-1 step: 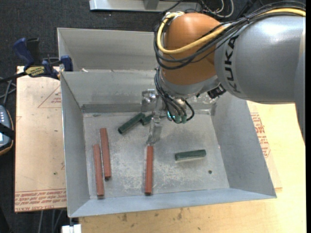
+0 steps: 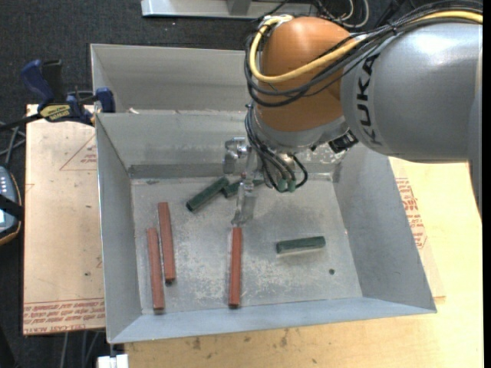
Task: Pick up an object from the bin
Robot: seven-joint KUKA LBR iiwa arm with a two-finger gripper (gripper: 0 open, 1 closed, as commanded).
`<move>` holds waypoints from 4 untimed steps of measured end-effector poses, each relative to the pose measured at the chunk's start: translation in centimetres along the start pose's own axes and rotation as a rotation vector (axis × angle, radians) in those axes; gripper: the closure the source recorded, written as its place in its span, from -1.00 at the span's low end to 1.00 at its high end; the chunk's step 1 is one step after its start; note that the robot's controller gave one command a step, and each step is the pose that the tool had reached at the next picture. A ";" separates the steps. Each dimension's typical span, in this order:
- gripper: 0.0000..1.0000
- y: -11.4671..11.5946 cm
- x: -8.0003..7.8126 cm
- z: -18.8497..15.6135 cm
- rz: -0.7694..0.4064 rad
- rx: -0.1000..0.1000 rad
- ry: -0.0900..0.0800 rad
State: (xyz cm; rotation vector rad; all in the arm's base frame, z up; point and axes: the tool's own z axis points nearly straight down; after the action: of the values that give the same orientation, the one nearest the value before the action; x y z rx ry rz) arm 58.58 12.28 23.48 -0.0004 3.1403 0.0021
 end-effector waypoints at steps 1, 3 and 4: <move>-1.00 -0.5 -2.3 6.0 -0.114 0.000 -0.004; -1.00 -1.5 -7.0 11.0 -0.242 -0.001 0.002; -1.00 -2.8 -6.9 16.2 -0.336 0.000 -0.004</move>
Offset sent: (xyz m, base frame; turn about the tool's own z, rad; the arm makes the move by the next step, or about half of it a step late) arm 0.0676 -0.0163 -0.0748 -0.2778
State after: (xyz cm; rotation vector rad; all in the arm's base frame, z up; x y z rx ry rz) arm 65.53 9.50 7.29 -0.5248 3.0921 0.0018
